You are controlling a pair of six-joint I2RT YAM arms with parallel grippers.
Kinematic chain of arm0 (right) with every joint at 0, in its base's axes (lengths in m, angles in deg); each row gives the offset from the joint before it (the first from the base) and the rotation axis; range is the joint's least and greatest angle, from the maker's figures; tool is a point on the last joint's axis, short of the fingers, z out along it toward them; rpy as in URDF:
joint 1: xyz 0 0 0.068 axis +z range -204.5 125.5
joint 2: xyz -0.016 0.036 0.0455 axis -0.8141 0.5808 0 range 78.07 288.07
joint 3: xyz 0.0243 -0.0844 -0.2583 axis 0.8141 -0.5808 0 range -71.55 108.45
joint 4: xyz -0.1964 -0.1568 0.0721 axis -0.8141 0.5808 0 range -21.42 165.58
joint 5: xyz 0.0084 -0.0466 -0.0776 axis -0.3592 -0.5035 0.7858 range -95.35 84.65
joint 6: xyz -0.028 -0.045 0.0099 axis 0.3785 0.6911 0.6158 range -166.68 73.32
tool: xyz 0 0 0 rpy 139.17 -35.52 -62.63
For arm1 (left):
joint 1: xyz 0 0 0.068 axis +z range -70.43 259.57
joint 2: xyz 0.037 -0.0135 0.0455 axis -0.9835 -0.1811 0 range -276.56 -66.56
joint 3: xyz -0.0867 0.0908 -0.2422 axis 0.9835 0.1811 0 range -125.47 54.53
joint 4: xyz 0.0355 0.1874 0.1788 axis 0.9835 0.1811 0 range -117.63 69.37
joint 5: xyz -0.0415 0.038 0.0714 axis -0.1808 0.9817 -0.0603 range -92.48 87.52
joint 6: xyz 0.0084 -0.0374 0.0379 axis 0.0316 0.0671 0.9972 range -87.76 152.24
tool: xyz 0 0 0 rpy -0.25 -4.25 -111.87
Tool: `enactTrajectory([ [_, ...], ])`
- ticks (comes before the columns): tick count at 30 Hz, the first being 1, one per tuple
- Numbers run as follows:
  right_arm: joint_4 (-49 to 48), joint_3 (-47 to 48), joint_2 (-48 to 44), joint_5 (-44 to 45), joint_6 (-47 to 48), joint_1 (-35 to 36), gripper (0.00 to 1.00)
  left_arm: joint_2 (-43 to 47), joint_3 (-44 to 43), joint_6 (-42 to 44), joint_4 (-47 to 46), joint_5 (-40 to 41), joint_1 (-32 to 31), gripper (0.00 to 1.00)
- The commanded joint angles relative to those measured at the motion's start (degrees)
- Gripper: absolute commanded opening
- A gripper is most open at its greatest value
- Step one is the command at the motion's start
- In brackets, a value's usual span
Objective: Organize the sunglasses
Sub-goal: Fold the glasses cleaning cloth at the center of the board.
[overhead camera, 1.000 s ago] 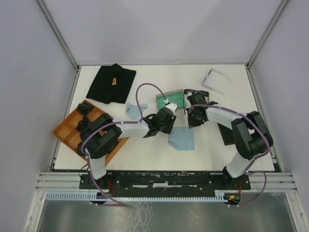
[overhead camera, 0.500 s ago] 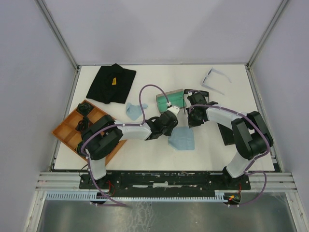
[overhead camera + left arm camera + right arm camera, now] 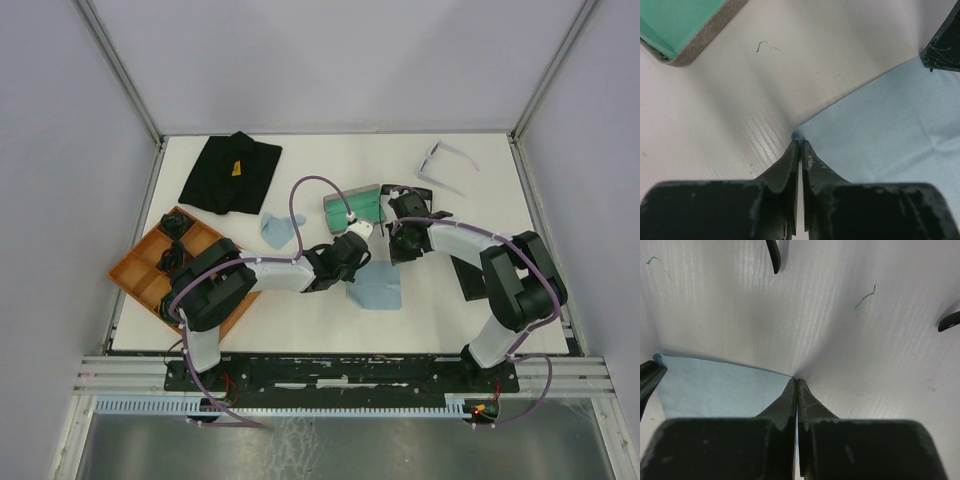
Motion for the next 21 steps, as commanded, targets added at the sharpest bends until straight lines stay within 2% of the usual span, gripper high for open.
enactTrajectory([
  [1,-1.7,-2.5,-0.5,-1.1,-0.9,-0.2,0.00,-2.2,1.8,2.0,1.2,-2.3,-0.9,0.07],
  [4,-4.0,-3.3,-1.1,-2.1,-0.5,-0.2,0.00,-1.6,1.7,2.4,0.6,-1.0,-0.9,0.03],
  [12,-11.9,-4.9,-5.7,-2.7,1.5,-0.2,0.00,1.9,1.6,4.9,-3.5,1.6,-0.5,0.03],
  [21,-12.5,-5.2,-9.0,-0.3,3.3,-0.3,0.00,4.1,1.2,7.8,-7.3,1.5,1.4,0.03],
])
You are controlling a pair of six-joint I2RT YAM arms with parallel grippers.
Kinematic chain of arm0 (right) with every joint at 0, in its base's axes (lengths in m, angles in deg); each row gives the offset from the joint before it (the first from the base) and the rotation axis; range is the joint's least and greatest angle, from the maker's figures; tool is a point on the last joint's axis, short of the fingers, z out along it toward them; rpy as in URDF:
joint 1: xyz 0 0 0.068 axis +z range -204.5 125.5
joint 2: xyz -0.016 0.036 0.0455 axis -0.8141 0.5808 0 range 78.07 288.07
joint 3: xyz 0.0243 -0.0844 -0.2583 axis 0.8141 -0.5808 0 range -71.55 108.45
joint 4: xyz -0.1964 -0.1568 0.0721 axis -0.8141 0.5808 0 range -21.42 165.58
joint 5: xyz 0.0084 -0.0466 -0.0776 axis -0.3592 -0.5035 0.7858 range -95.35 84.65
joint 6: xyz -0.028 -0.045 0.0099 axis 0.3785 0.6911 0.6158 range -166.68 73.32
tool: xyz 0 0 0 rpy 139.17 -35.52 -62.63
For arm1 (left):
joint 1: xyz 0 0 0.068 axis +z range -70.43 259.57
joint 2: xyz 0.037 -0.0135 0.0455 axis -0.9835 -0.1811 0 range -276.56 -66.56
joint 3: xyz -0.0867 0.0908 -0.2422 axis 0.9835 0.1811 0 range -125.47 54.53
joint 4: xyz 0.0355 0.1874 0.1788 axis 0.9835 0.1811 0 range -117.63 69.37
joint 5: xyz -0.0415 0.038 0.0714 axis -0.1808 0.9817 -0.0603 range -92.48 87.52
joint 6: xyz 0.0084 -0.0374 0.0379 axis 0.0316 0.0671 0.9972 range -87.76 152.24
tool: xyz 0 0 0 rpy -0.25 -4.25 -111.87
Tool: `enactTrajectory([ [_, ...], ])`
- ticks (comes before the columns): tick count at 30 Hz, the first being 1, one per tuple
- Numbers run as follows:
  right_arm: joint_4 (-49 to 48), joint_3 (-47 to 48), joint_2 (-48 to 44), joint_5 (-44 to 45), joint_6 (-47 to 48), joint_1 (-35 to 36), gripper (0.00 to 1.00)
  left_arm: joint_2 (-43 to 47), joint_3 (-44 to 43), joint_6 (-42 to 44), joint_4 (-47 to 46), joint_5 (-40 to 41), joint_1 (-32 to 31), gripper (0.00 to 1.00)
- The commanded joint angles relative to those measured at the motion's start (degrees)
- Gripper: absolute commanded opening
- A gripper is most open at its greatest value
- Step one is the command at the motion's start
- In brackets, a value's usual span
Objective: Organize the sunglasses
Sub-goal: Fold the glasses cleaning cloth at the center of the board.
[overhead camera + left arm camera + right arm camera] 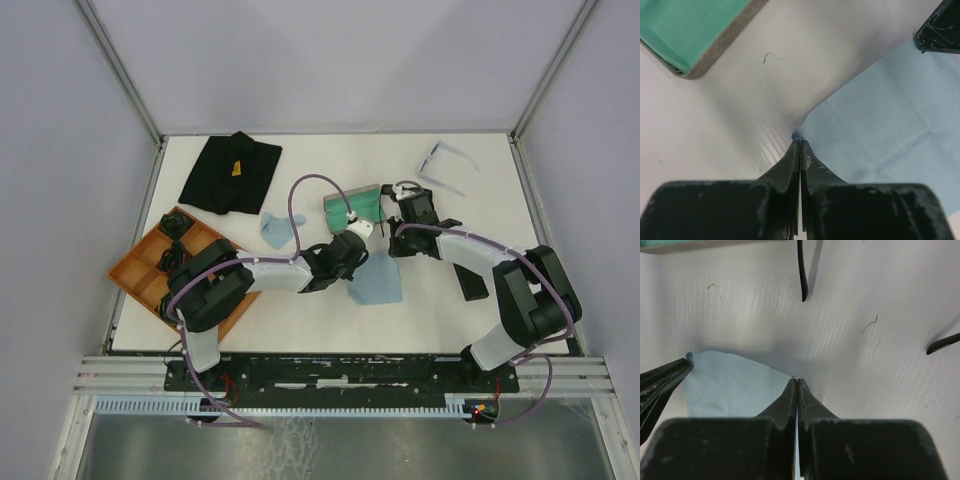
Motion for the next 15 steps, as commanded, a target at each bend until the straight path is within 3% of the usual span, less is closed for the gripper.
enactTrajectory([
  [1,-2.9,-0.3,-3.3,1.9,1.6,0.0,0.00,3.3,0.0,4.2,-5.0,0.4,0.9,0.03],
  [15,-4.9,-1.9,-6.5,4.3,2.4,0.0,0.00,3.8,1.1,9.8,-10.7,-1.9,1.9,0.03],
])
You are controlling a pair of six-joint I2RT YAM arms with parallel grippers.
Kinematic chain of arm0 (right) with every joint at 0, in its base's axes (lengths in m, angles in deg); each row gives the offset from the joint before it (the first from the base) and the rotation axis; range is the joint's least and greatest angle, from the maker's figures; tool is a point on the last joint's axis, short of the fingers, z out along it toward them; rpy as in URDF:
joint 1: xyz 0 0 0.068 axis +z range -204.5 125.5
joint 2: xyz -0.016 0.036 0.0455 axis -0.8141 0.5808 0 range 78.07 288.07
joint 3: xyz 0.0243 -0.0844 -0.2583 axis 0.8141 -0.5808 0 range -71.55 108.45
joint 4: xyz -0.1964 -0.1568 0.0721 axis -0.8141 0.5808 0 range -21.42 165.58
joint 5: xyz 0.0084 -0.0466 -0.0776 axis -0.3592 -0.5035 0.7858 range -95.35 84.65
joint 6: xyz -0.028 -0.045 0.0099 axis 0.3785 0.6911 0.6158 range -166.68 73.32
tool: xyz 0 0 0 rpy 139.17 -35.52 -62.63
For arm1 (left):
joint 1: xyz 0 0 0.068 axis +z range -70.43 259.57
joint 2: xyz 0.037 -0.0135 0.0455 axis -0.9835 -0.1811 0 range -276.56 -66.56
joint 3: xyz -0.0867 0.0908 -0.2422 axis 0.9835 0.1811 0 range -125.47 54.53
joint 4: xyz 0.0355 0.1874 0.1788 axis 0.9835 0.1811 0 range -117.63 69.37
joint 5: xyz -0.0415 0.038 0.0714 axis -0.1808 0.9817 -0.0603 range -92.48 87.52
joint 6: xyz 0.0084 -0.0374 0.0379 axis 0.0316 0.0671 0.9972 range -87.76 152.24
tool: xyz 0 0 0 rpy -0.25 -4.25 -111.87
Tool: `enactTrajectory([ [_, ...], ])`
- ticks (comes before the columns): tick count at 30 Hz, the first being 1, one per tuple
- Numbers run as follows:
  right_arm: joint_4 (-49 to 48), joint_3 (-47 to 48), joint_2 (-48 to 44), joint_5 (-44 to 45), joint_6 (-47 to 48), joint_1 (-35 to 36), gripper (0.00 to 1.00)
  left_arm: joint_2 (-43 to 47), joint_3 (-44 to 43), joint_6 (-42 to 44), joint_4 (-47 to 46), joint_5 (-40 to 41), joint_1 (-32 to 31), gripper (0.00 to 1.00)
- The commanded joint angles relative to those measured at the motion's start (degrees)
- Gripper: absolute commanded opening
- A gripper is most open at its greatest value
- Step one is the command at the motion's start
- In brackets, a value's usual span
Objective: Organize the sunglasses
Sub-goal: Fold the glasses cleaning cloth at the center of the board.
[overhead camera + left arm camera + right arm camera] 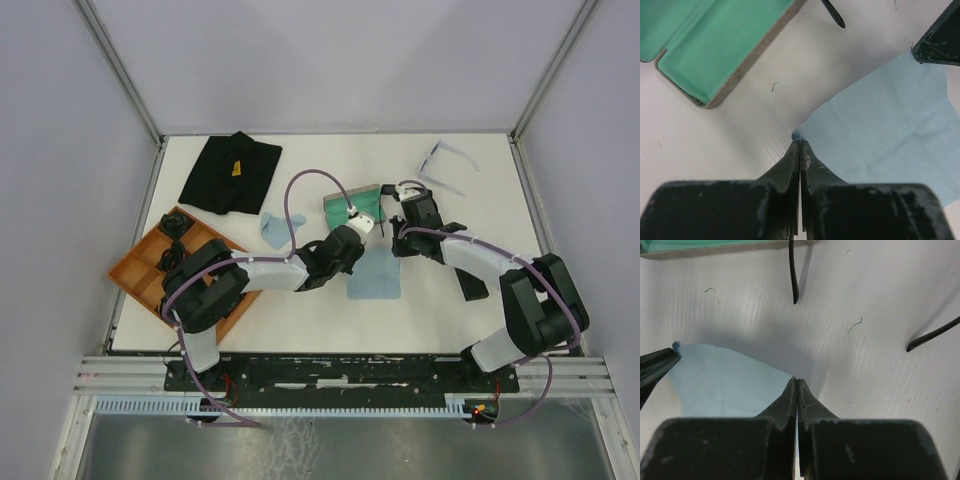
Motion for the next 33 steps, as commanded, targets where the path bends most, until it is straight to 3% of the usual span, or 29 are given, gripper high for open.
enactTrajectory([
  [1,-3.3,-0.1,-3.3,1.7,0.8,-0.1,0.00,2.1,0.1,4.5,-5.2,-1.1,0.5,0.03],
  [16,-2.3,-4.2,-7.7,-1.7,1.7,0.0,0.00,7.1,9.8,5.3,-15.6,-8.6,0.5,0.03],
  [33,-2.7,-8.0,-11.8,-3.3,-0.6,0.0,0.00,11.7,13.2,9.6,-19.2,-15.3,0.5,0.03],
])
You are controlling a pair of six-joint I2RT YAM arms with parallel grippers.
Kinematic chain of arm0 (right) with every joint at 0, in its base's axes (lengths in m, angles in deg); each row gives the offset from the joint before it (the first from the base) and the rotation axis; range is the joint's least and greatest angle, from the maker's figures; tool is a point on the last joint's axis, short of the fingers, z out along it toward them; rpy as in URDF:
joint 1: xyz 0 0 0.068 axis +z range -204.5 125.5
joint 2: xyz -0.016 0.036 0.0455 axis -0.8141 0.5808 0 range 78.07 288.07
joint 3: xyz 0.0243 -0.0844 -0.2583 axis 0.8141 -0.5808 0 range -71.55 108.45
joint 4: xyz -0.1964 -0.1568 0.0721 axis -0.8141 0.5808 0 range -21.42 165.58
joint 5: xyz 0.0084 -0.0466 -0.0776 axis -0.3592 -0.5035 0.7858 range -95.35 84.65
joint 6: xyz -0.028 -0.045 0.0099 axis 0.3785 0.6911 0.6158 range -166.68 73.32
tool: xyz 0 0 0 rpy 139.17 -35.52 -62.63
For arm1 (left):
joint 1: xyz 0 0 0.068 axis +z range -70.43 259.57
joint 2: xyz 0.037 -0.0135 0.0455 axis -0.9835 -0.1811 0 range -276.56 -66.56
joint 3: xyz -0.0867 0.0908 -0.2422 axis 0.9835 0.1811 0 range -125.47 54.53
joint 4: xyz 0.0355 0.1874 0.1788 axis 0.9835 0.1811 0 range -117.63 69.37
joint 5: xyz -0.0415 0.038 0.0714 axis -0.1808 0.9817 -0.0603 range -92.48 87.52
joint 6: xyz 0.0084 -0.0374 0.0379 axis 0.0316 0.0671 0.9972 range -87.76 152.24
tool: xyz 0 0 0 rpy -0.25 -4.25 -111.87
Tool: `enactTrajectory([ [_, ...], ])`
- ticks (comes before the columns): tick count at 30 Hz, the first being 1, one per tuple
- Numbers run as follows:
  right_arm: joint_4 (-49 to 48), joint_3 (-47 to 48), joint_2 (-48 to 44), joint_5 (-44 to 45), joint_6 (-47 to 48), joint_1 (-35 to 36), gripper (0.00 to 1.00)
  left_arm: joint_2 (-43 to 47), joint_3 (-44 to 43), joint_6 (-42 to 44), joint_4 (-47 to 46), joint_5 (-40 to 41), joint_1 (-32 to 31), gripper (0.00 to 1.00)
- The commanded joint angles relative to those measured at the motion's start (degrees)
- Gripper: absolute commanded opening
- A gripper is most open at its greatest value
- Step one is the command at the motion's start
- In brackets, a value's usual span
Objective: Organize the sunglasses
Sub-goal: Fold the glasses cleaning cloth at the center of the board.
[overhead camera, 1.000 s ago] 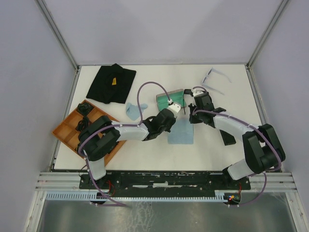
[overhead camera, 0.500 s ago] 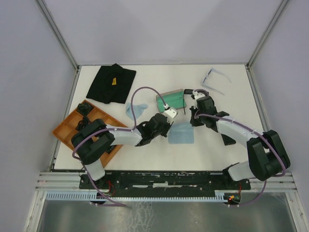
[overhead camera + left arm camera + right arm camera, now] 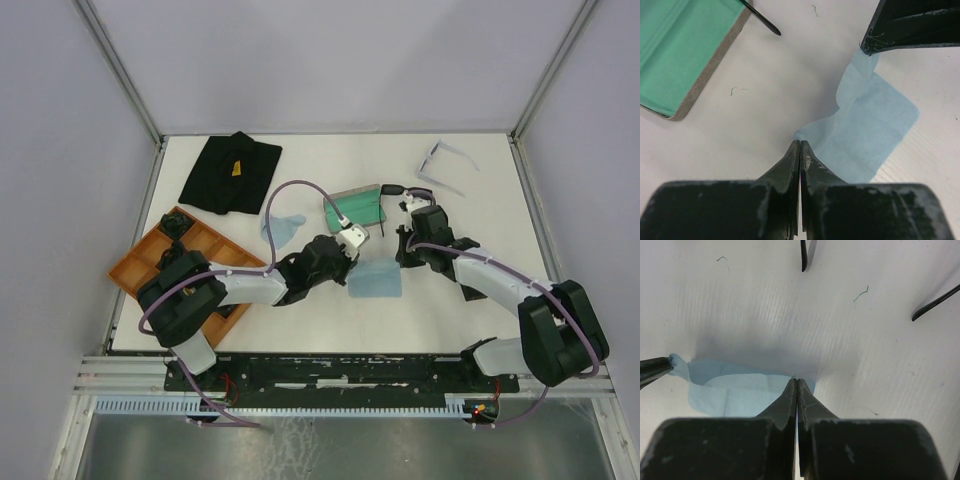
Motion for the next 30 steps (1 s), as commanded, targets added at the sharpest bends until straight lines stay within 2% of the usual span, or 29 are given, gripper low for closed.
enactTrajectory([
  [1,-1.7,-0.8,-2.5,-0.6,-1.4,-0.1,0.00,4.0,1.0,4.4,-4.7,-1.4,0.1,0.03],
  [30,-2.1,-5.8,-5.1,-3.3,-3.5,-0.1,0.00,3.1,5.7,4.1,-7.7,-5.1,-0.8,0.03],
])
